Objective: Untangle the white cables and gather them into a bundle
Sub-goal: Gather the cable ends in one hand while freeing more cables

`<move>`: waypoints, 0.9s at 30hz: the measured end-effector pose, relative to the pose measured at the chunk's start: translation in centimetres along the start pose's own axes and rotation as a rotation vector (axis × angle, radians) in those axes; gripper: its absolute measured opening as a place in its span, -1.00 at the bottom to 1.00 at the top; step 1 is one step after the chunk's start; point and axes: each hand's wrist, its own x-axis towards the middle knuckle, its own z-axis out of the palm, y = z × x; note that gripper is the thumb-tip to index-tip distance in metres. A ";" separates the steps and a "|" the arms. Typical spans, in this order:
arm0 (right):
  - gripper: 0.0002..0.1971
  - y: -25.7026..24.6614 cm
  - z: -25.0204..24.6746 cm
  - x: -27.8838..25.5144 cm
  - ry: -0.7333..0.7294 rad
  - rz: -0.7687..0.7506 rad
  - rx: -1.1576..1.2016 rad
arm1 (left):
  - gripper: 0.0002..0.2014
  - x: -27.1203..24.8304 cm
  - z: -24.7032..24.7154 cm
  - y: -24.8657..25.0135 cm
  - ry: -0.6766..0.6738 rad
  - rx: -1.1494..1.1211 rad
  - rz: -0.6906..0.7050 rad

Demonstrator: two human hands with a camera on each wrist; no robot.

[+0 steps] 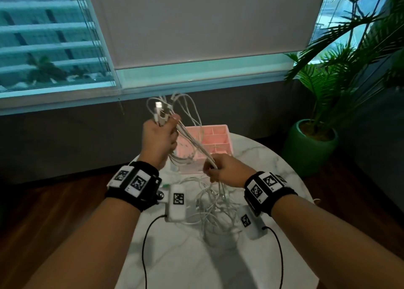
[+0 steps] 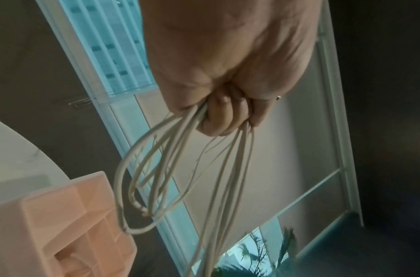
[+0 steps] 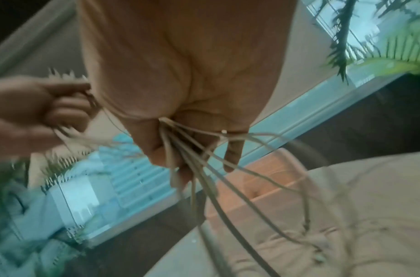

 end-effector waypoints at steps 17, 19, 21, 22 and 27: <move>-0.76 -5.9 -11.3 0.4 0.699 -0.449 0.111 | -0.68 1.1 -2.5 0.7 0.088 -0.198 0.007; -0.85 -4.9 -11.3 0.2 0.578 -0.294 0.029 | -0.73 1.3 -2.6 0.8 0.105 -0.214 0.013; -0.89 -3.3 -10.9 -0.2 0.430 -0.160 0.013 | -0.74 1.5 -3.1 0.9 0.118 -0.224 0.020; -0.91 -2.6 -10.6 -0.3 0.400 -0.137 0.024 | -0.72 1.6 -3.3 1.0 0.122 -0.227 0.025; -0.81 0.7 -8.7 -0.6 0.216 -0.014 -0.008 | -0.68 1.9 -3.5 1.1 0.174 -0.224 0.044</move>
